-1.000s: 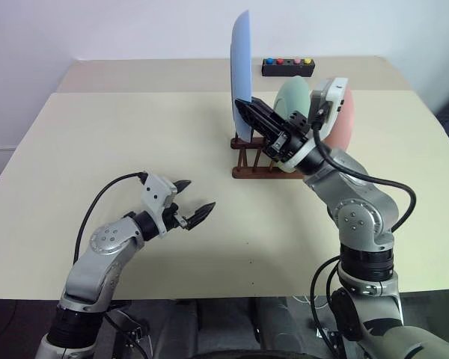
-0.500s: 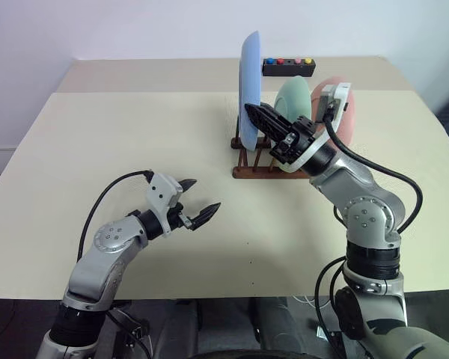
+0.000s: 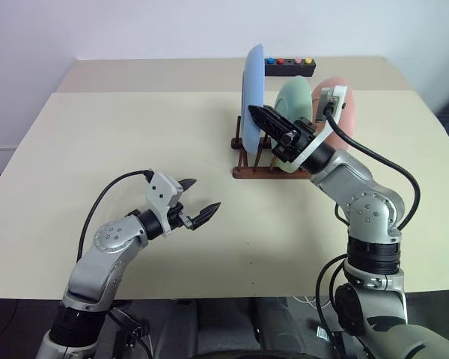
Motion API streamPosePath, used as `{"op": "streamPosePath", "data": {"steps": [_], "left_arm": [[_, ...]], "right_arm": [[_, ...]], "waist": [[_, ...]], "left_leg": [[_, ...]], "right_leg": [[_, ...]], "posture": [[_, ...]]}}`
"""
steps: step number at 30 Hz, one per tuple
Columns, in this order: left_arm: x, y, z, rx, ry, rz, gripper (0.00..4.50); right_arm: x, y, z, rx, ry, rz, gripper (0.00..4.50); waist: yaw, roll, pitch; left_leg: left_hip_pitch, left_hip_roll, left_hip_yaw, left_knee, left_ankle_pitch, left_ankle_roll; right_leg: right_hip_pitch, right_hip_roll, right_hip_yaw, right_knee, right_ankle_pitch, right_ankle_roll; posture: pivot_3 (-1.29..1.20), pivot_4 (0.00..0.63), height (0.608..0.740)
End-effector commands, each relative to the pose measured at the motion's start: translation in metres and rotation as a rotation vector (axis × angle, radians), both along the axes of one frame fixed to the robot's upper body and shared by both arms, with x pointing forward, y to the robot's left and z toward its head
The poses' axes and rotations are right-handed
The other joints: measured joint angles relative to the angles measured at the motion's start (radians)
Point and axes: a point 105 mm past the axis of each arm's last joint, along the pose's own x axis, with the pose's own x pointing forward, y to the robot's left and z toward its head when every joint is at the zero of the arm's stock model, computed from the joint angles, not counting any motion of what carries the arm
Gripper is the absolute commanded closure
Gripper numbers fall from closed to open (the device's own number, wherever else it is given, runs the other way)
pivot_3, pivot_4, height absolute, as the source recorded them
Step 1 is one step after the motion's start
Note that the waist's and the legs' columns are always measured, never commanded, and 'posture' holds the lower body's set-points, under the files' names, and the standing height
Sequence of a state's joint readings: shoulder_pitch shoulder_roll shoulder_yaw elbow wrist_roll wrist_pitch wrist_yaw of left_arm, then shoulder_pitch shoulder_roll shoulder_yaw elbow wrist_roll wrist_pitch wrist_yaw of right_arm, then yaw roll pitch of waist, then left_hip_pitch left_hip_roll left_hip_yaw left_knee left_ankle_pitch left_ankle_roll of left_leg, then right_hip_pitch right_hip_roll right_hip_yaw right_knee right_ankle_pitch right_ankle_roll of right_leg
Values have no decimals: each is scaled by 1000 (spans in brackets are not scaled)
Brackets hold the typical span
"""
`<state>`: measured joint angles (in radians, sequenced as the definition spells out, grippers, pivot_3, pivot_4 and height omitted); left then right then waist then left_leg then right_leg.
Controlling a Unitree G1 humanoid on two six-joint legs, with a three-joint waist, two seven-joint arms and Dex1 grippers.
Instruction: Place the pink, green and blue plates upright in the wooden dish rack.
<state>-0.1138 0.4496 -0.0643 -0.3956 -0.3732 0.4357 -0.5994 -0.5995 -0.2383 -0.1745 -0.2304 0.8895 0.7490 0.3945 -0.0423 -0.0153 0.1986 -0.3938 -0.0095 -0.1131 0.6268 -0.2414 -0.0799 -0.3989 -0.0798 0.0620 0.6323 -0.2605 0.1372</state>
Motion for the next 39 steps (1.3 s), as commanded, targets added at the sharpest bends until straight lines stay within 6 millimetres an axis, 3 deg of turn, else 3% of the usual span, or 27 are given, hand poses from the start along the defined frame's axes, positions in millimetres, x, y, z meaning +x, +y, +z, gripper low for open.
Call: {"op": "streamPosePath", "data": {"steps": [1, 7, 10, 16, 29, 34, 39], "left_arm": [[-2, -2, 14, -4, -55, -9, 23], [-1, -3, 17, -14, -61, -15, 23], [-1, -3, 17, -12, -63, -14, 0], [-1, -4, 17, -14, -62, -18, 0], [-1, -6, 16, -17, -59, -24, 0], [-1, -7, 16, -21, -59, -28, 0], [-1, -9, 16, -24, -58, -33, 0]], "right_arm": [[-1, -3, 17, 48, -28, 6, 4500], [3, -3, 15, 55, 4, -6, 4500], [1, -1, 15, 52, 4, 1, 3573], [0, -1, 19, 40, -12, -13, 736], [-2, -3, 25, -24, -73, -56, 736], [-6, -8, 35, -65, -148, -80, 736], [-17, -10, 49, -193, -336, -119, 736]], "waist": [[0, 0, 0], [0, 0, 0], [0, 0, 0], [0, 0, 0], [0, 0, 0], [0, 1, 0], [0, 1, 1]], "left_leg": [[0, 0, 0, 0, 0, 0], [0, 0, 0, 0, 0, 0], [0, 0, 0, 0, 0, 0], [0, 0, 0, 0, 0, 0], [0, 0, 0, 0, 0, 0], [-1, 0, 0, 0, 0, 0], [-1, 0, 0, 0, 0, 0]], "right_leg": [[0, 0, 0, 0, 0, 0], [0, 0, 0, 0, 0, 0], [0, 0, 0, 0, 0, 0], [0, 0, 0, 0, 0, 0], [0, 0, 0, 0, 0, 0], [-1, 0, 0, 0, 0, 0], [-1, 0, 0, -1, 0, 0]], "posture": [[0, 150, 734], [0, 150, 734], [0, 150, 734], [0, 150, 734], [0, 150, 734], [0, 150, 734], [0, 150, 734]]}}
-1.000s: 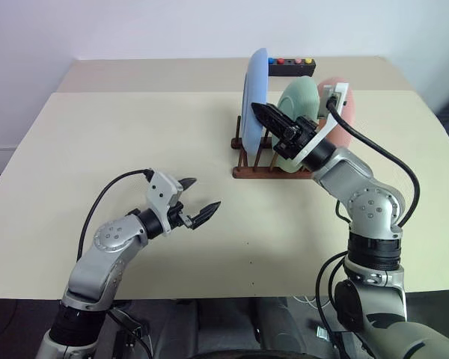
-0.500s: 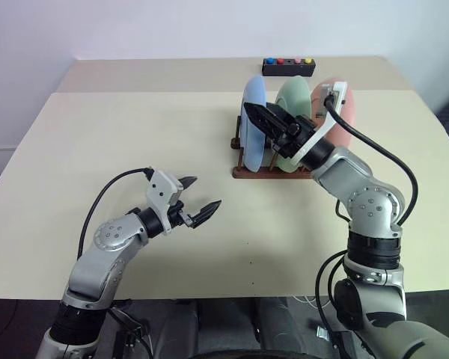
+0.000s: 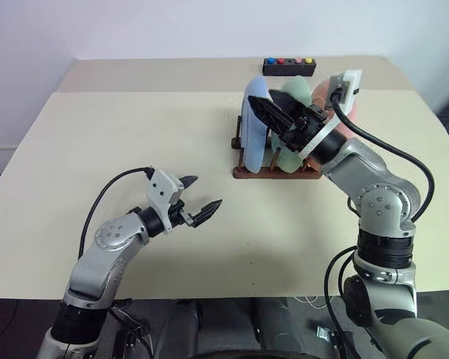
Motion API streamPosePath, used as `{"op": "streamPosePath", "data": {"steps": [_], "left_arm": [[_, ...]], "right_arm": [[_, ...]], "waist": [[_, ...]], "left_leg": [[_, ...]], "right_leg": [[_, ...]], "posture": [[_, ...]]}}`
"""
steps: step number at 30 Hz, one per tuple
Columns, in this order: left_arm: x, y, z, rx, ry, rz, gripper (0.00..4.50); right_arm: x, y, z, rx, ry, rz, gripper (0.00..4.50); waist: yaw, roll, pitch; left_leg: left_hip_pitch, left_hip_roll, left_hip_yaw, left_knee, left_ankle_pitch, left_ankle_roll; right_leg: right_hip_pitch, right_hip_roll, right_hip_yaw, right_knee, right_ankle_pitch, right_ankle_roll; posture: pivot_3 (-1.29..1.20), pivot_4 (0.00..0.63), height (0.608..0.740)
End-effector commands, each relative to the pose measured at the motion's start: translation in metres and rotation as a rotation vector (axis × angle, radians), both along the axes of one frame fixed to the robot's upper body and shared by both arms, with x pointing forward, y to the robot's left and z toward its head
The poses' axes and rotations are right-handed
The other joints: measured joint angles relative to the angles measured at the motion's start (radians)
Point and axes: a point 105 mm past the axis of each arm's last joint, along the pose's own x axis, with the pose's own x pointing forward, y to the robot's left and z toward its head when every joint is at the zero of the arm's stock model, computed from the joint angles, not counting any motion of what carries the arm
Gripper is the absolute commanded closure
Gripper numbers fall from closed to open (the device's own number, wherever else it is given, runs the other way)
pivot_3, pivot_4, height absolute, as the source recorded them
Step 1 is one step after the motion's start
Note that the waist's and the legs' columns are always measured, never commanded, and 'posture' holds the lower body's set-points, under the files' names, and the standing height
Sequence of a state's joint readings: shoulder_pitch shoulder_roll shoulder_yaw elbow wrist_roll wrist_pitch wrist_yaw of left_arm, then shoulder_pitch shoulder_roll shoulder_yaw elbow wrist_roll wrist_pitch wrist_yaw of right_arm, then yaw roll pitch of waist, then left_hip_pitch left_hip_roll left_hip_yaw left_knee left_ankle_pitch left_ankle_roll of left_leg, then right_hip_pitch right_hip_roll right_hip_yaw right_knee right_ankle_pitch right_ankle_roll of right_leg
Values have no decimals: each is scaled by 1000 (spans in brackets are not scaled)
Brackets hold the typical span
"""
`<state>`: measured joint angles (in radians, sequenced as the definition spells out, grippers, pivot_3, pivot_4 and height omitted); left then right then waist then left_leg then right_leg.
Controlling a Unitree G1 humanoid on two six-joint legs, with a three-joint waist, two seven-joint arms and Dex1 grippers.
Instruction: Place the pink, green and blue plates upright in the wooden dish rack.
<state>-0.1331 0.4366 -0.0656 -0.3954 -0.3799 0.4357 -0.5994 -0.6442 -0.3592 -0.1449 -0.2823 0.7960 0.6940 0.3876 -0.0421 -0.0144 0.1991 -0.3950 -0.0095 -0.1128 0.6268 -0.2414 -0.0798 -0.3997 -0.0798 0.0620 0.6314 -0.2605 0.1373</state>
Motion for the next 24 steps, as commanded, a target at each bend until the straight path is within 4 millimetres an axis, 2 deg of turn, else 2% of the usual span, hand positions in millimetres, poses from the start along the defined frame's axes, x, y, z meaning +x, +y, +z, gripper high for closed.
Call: {"op": "streamPosePath", "data": {"steps": [1, 3, 5, 8, 11, 13, 15, 19, 21, 22, 24], "left_arm": [[-2, -6, 10, -6, -43, -22, 0], [-2, -7, 10, -9, -41, -24, 0], [-2, -8, 8, -11, -37, -27, 0], [0, -8, 7, -9, -47, -16, 0], [3, -6, 7, -9, -54, -3, 0], [4, -6, 6, -9, -55, -1, 0], [6, -6, 5, -7, -55, -3, 0], [11, -8, 2, -5, -54, -11, 0], [17, -9, -2, 0, -49, -14, 0], [19, -10, -4, 2, -47, -16, 0], [21, -8, -9, 20, -47, -6, 0]], "right_arm": [[-19, 4, 27, -78, -215, 3, 736], [-21, 1, 26, -119, -238, -3, 736], [-23, -9, 31, -161, -304, -53, 736], [-32, -40, 52, -142, -388, -122, 736], [-44, -72, 51, -248, -417, -178, 736], [-48, -100, 46, -278, -374, -224, 736], [-56, -125, 32, -334, -316, -255, 736], [-70, -149, 3, -392, -217, -275, 736], [-75, -165, -39, -404, -78, -299, 736], [-77, -171, -53, -402, -35, -307, 736], [-77, -170, -80, -431, 25, -314, 736]], "waist": [[0, 0, 0], [0, 0, 0], [0, 0, 0], [5, 0, 0], [24, 0, 0], [29, 0, 0], [32, 0, 0], [24, 0, 0], [30, 0, -1], [32, -1, -1], [29, 0, -1]], "left_leg": [[0, 0, 0, 0, 0, 0], [0, 0, 0, 0, 0, 0], [0, 0, 0, 0, 0, 0], [0, 0, 0, 0, 0, 0], [-2, 0, 0, 1, 0, 0], [-2, 0, 0, 1, -1, 2], [-2, 0, 0, 1, -1, 2], [-1, 0, 1, 3, -1, 2], [1, 0, 2, 3, -1, 2], [2, 0, 2, 2, -1, 2], [3, 0, 2, 4, -1, 2]], "right_leg": [[0, 0, 0, 0, 0, 0], [0, 0, 0, 0, 0, 0], [0, 0, 0, 0, 0, 0], [0, 0, 0, -1, 0, 0], [0, 0, 0, -2, 0, 0], [1, 0, 0, -3, 0, 0], [1, 0, 0, -3, 0, 0], [2, 0, 0, -2, -1, -2], [3, 0, 0, -2, -2, -2], [4, 0, 0, -2, -2, -2], [6, 0, 0, -3, -2, -3]], "posture": [[0, 150, 734], [0, 150, 734], [0, 150, 734], [0, 150, 734], [0, 150, 734], [0, 150, 734], [0, 150, 734], [0, 150, 734], [0, 150, 734], [0, 150, 734], [0, 150, 734]]}}
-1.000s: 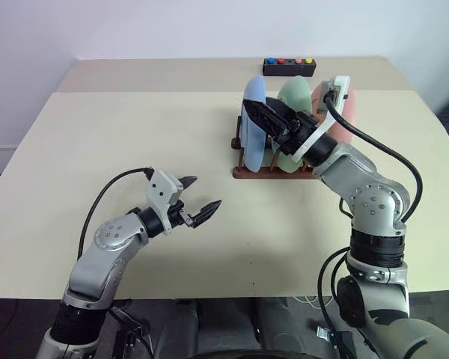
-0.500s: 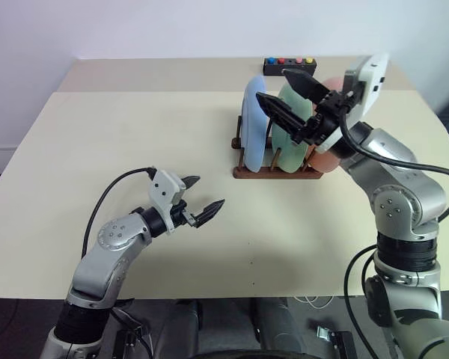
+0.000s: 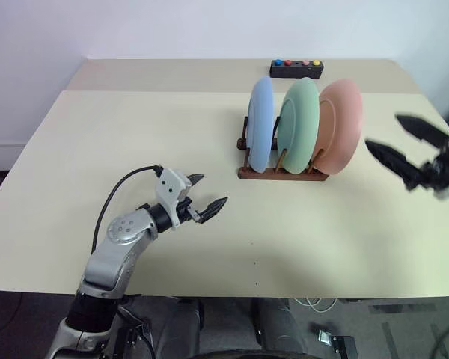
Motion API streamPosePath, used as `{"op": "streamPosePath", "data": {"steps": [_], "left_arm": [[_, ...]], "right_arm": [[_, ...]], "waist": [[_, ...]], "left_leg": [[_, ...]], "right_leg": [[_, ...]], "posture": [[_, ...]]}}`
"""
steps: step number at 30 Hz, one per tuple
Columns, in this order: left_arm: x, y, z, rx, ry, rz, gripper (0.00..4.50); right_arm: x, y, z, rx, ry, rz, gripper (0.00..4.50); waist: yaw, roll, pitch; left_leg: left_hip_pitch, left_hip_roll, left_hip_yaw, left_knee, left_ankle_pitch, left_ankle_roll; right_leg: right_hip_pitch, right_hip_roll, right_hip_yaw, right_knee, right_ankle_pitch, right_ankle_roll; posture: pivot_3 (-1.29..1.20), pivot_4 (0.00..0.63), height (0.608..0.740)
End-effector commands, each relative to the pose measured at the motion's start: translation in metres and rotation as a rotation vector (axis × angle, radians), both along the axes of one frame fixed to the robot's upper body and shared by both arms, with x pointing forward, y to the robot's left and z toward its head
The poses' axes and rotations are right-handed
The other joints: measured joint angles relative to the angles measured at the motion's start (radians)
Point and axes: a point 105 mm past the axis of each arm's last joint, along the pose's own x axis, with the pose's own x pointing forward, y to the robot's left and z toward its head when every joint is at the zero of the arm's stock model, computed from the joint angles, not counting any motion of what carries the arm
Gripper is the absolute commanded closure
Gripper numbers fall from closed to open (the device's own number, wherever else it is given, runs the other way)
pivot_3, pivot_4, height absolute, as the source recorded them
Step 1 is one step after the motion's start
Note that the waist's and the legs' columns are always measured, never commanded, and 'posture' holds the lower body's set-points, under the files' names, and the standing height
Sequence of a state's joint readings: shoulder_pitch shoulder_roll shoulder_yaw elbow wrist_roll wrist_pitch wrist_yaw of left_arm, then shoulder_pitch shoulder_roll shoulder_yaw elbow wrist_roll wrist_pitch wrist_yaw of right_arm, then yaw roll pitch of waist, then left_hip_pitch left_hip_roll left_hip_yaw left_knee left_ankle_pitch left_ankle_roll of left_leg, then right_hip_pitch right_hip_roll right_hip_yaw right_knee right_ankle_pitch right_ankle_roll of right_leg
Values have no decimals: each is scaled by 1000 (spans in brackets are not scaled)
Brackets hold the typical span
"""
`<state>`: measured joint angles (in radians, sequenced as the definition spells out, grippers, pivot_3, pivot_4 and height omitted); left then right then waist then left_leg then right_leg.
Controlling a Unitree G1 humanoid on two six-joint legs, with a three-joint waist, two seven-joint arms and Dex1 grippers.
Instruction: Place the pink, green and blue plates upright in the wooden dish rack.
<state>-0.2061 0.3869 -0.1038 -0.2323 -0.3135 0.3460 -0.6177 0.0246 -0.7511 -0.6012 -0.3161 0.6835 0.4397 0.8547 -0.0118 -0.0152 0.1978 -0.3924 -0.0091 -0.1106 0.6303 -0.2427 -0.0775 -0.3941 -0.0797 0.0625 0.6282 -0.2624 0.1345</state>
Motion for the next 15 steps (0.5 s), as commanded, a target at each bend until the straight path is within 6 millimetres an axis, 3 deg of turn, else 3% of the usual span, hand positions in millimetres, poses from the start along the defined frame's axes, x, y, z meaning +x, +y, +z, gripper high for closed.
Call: {"op": "streamPosePath", "data": {"steps": [1, 4, 7, 15], "left_arm": [[4, 2, 0, 33, -45, 4, 0], [9, 15, -7, 74, -55, 64, 0], [9, 20, -10, 70, -51, 98, 0], [5, 42, -15, 72, -47, 186, 0]], "right_arm": [[-2, 1, -29, -56, 31, -20, 736], [2, 3, -69, -120, 98, -51, 736], [10, 0, -85, -135, 94, -92, 736], [41, -13, -86, -67, 62, -126, 736]], "waist": [[-7, 1, 0], [-12, 1, 0], [-7, 1, 0], [-5, 2, 0]], "left_leg": [[0, 0, 1, 0, 0, 0], [1, 0, 3, 0, 0, 0], [1, 0, 3, 0, 0, 0], [1, 0, 3, 1, 0, 0]], "right_leg": [[0, -1, 1, 0, 0, 0], [-1, 0, 3, 0, 0, 0], [-1, 0, 3, 1, 0, 0], [-1, 0, 3, 1, 0, 0]], "posture": [[0, 150, 734], [0, 150, 734], [0, 150, 734], [0, 150, 734]]}}
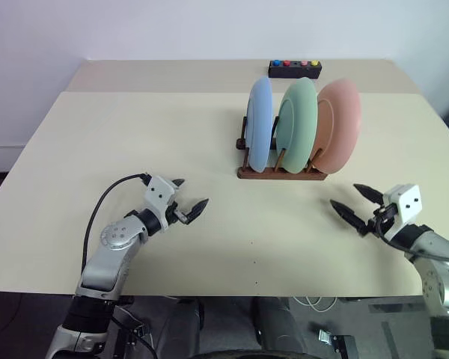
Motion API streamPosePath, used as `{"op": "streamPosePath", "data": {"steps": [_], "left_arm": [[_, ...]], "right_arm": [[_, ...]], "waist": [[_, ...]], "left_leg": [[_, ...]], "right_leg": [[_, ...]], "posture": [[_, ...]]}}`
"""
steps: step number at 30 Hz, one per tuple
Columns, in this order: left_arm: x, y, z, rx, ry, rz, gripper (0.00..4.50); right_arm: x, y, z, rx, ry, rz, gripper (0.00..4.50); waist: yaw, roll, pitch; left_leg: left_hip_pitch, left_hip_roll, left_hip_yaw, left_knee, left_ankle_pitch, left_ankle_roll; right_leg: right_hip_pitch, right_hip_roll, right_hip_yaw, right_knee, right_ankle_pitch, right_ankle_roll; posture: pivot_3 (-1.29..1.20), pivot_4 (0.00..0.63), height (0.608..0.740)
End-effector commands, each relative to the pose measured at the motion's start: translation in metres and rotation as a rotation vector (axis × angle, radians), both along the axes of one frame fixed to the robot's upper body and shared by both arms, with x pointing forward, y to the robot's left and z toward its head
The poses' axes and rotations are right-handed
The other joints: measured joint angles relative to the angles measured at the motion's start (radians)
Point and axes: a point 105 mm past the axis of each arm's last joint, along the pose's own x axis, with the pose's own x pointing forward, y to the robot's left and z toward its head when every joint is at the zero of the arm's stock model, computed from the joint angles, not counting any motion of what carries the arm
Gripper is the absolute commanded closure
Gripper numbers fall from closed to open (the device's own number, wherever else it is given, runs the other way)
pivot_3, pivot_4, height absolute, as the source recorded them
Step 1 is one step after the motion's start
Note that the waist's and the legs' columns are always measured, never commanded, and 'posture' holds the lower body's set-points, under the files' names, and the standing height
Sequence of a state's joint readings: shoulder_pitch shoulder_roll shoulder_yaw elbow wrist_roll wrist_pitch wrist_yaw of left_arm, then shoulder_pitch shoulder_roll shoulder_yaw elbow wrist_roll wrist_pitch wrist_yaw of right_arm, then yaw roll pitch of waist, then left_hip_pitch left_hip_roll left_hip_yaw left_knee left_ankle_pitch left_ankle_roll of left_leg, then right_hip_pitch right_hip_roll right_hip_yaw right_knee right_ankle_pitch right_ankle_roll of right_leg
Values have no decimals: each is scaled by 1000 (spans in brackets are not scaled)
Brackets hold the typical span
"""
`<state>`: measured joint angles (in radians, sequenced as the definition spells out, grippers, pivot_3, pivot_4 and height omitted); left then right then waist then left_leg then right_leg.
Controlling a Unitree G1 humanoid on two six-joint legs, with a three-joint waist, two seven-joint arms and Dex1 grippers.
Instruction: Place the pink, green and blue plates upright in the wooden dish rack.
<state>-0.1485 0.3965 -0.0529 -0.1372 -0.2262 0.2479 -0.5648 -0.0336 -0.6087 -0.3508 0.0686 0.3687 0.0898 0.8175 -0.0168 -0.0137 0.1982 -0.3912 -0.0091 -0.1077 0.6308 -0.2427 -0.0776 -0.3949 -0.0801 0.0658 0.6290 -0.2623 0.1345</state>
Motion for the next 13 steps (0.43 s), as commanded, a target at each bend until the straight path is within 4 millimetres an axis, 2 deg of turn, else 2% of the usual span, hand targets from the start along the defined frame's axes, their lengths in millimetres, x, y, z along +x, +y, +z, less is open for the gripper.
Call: {"op": "streamPosePath", "data": {"steps": [1, 5, 9, 13], "left_arm": [[-4, 7, 9, 6, -49, 20, 0], [-8, 16, 6, 18, -42, 51, 0], [-12, 22, 8, 7, -36, 64, 0], [-11, 22, 8, 7, -34, 67, 0]], "right_arm": [[10, -8, 11, 3, -61, -7, 736], [17, -6, 7, 42, -75, -22, 736], [10, 0, 12, 52, -76, 35, 736], [9, -4, 15, 37, -78, 32, 736]], "waist": [[0, 0, 0], [1, 0, 0], [2, 0, 0], [0, 0, 0]], "left_leg": [[0, 0, 0, 0, 0, 0], [0, 0, 0, -2, 0, 0], [0, 0, -1, -1, 0, 0], [0, 0, -1, -1, 0, 0]], "right_leg": [[0, 0, 0, 0, 0, 0], [-1, 0, 0, 0, 1, 2], [0, 0, 0, 0, 1, 3], [0, 0, 0, 1, 0, 1]], "posture": [[0, 150, 734], [0, 150, 734], [0, 150, 734], [0, 150, 734]]}}
